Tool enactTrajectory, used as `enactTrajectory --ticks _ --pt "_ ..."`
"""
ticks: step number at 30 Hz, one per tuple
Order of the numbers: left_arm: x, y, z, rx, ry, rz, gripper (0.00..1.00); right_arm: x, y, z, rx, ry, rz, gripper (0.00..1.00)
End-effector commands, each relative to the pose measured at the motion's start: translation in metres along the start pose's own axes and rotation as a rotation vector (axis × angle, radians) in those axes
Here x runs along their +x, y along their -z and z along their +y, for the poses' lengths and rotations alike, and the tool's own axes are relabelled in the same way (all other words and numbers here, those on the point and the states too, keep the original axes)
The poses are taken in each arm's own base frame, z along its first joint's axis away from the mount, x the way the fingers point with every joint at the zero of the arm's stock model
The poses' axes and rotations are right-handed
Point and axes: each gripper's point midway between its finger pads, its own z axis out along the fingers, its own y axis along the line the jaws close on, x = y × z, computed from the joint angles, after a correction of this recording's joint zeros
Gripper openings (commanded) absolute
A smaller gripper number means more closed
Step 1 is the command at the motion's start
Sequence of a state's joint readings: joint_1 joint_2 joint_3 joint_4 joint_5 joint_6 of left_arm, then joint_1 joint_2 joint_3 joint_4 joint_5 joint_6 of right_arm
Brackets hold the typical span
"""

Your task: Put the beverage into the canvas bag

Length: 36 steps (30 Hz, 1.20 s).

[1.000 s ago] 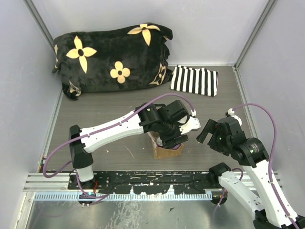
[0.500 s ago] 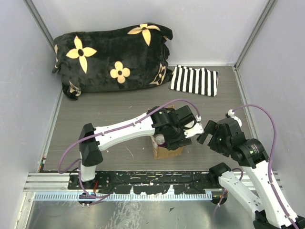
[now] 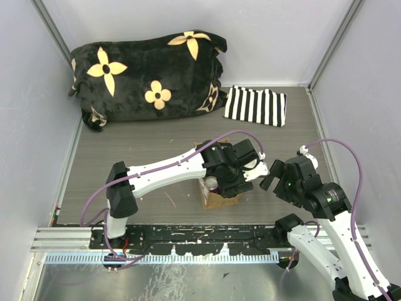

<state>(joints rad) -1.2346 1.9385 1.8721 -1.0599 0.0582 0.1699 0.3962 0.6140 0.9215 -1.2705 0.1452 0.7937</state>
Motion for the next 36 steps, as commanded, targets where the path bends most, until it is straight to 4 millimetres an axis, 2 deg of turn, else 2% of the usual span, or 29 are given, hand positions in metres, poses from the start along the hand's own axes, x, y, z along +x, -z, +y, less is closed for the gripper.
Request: enactTrajectory --ticks 1,5,6,9,13,17,23,32,36 --pt "-0.010 -0.018 -0.024 0.094 0.007 -0.027 0.01 -0.005 0.000 0.003 -0.010 -0.016 -0.026 1.00" --pt "-0.007 -0.022 -0.025 0.098 0.009 -0.015 0.05 -0.005 0.000 0.002 -0.007 -0.015 -0.026 1.00" --pt "-0.007 -0.022 -0.026 0.100 0.010 -0.014 0.09 -0.005 -0.001 0.002 -0.006 -0.015 -0.025 1.00" --pt "-0.007 -0.022 -0.025 0.098 0.010 -0.016 0.29 -0.004 -0.001 0.002 -0.006 -0.013 -0.023 1.00" --pt "-0.009 -0.020 -0.023 0.089 0.006 -0.021 0.63 -0.005 -0.002 0.002 -0.005 -0.012 -0.023 1.00" --pt "-0.011 -0.016 -0.023 0.086 0.003 -0.031 0.81 -0.005 -0.001 0.003 -0.010 -0.011 -0.023 1.00" --pt "-0.015 -0.008 -0.021 0.073 0.001 -0.052 0.86 -0.005 -0.001 0.005 -0.014 -0.012 -0.022 1.00" --pt "-0.027 0.007 -0.012 0.024 -0.004 -0.096 0.81 -0.008 0.000 0.007 -0.016 -0.009 -0.023 1.00" --pt "-0.029 0.012 -0.008 0.005 -0.012 -0.104 0.82 -0.009 0.000 0.009 -0.018 -0.005 -0.020 1.00"
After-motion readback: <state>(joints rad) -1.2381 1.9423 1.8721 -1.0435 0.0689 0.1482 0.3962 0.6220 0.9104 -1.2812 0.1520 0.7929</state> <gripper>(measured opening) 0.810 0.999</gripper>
